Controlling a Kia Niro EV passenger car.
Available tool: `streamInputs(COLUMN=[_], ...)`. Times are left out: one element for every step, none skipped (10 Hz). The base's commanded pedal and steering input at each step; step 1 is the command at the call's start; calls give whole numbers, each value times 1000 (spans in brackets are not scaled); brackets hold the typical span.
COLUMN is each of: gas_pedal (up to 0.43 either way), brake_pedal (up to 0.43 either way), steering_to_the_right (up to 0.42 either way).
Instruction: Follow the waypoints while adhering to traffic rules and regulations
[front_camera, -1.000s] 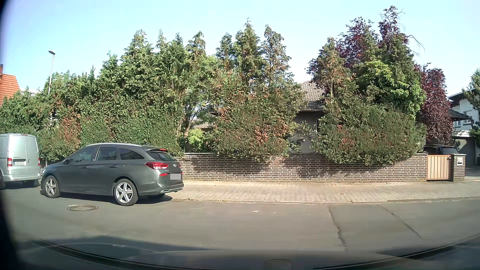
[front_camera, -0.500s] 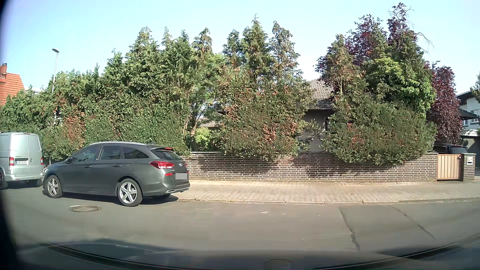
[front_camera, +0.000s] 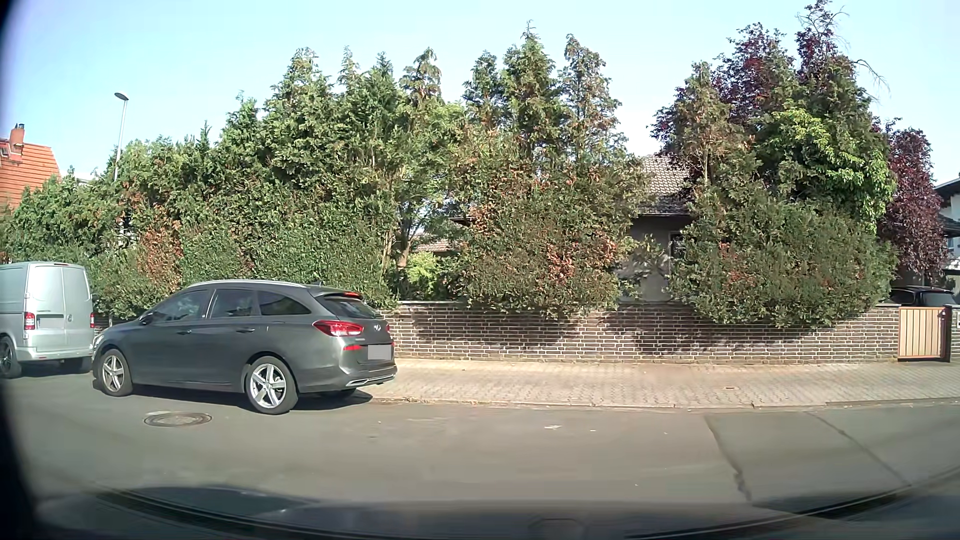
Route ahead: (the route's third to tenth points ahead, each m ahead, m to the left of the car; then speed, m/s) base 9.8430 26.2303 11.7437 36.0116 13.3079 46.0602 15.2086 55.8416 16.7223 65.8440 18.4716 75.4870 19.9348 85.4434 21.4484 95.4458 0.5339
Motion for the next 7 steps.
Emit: streamInputs(gas_pedal=[0, 0, 0, 0, 0, 0, 0], brake_pedal=[159, 152, 128, 73, 30, 37, 30], steering_to_the_right=[-550, -573, -598, -624, -648, -669, -691])
